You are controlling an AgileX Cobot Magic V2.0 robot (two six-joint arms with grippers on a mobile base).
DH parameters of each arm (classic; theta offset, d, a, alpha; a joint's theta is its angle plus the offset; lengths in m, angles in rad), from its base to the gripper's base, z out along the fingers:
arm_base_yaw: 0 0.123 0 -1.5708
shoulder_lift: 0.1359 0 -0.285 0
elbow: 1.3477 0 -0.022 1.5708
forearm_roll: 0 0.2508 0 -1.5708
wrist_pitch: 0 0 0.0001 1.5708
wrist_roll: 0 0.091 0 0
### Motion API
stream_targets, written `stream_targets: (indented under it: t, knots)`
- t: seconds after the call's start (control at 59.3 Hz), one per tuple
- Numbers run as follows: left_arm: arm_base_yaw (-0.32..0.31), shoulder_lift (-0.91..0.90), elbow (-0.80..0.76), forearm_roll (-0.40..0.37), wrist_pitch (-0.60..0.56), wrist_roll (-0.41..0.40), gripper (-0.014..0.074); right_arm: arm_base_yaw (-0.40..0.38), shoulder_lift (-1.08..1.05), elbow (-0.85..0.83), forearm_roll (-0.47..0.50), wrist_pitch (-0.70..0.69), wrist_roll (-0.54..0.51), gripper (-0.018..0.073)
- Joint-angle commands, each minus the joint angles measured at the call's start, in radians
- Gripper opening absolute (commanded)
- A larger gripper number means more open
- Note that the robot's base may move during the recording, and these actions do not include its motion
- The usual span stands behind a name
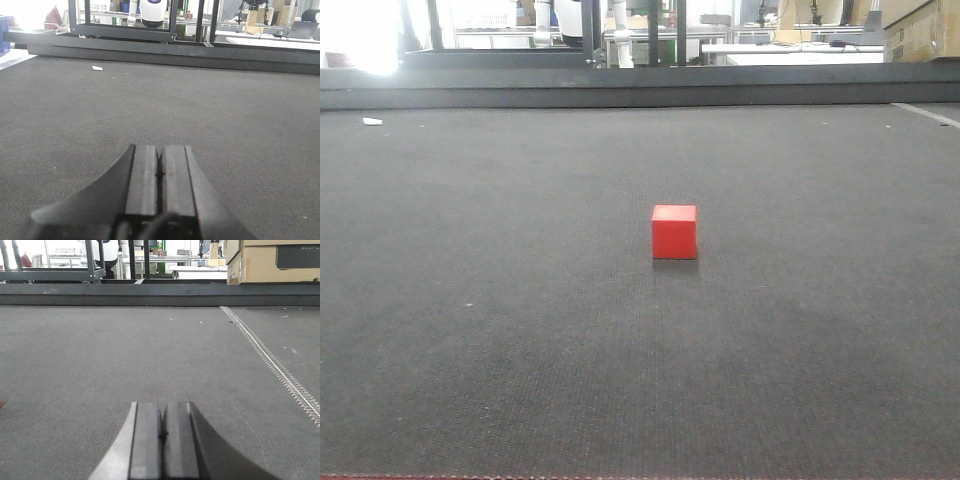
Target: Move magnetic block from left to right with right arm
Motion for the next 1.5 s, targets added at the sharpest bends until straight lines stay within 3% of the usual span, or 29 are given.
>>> stream_targets:
  t: [0.0, 1.096, 1.366, 1.484]
  knots:
    - [0.002, -0.015, 0.010, 0.006, -0.090, -0.004, -0.0116, 0.001, -0.020, -0.004, 0.000, -0.092, -0.011, 0.0057]
    - [0.002, -0.015, 0.010, 0.000, -0.090, -0.004, -0.0116, 0.001, -0.020, -0.015, 0.032, -0.166, 0.010, 0.0057]
    - [0.002, -0.015, 0.010, 0.000, -0.090, -0.004, -0.0116, 0.003, 0.043, -0.244, 0.029, -0.009, 0.019, 0.0064]
    - [0.002, -0.015, 0.010, 0.000, -0.090, -0.004, -0.0116, 0.003, 0.161, -0.360, 0.029, 0.033, 0.019, 0.0199]
